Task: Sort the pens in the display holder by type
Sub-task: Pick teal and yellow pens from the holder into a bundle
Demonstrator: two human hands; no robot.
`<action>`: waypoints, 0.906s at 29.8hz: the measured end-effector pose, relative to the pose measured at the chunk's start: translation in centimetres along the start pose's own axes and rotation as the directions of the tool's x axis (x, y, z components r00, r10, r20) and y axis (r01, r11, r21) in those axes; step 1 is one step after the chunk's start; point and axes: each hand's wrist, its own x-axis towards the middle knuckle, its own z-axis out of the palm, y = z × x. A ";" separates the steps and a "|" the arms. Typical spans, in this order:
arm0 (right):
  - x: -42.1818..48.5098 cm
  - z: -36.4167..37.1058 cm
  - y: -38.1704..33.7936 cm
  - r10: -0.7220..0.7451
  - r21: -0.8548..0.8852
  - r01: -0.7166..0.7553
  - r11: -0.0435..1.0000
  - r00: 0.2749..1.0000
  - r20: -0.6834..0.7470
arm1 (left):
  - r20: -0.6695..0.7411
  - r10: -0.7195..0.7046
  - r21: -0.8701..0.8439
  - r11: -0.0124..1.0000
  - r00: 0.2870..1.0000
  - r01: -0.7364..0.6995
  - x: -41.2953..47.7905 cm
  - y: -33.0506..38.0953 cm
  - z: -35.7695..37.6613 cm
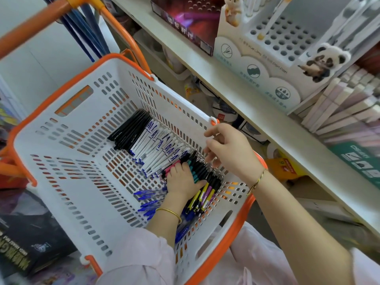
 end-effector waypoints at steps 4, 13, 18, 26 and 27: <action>0.0 0.0 -0.2 -0.009 -0.016 0.009 1.000 1.000 0.011 | -0.014 -0.028 -0.067 0.997 1.000 0.027 0.1 0.0 0.0; -0.2 0.0 -0.4 -0.017 -0.019 0.017 1.000 1.000 0.014 | -0.041 -0.041 -0.104 0.994 0.998 0.037 -0.2 0.0 -0.4; -0.2 0.0 -0.2 -0.015 -0.017 0.015 1.000 1.000 -0.001 | 0.112 -0.021 -0.082 0.996 0.993 0.031 0.6 -0.2 -1.5; -0.3 -0.1 -0.3 -0.008 0.007 0.008 1.000 1.000 -0.009 | 0.130 0.023 -0.117 0.993 0.991 -0.008 0.9 0.0 -2.1; -0.3 -0.1 -0.3 -0.004 0.015 0.004 1.000 1.000 -0.007 | 0.126 0.022 -0.105 0.994 0.992 -0.008 0.8 0.1 -2.1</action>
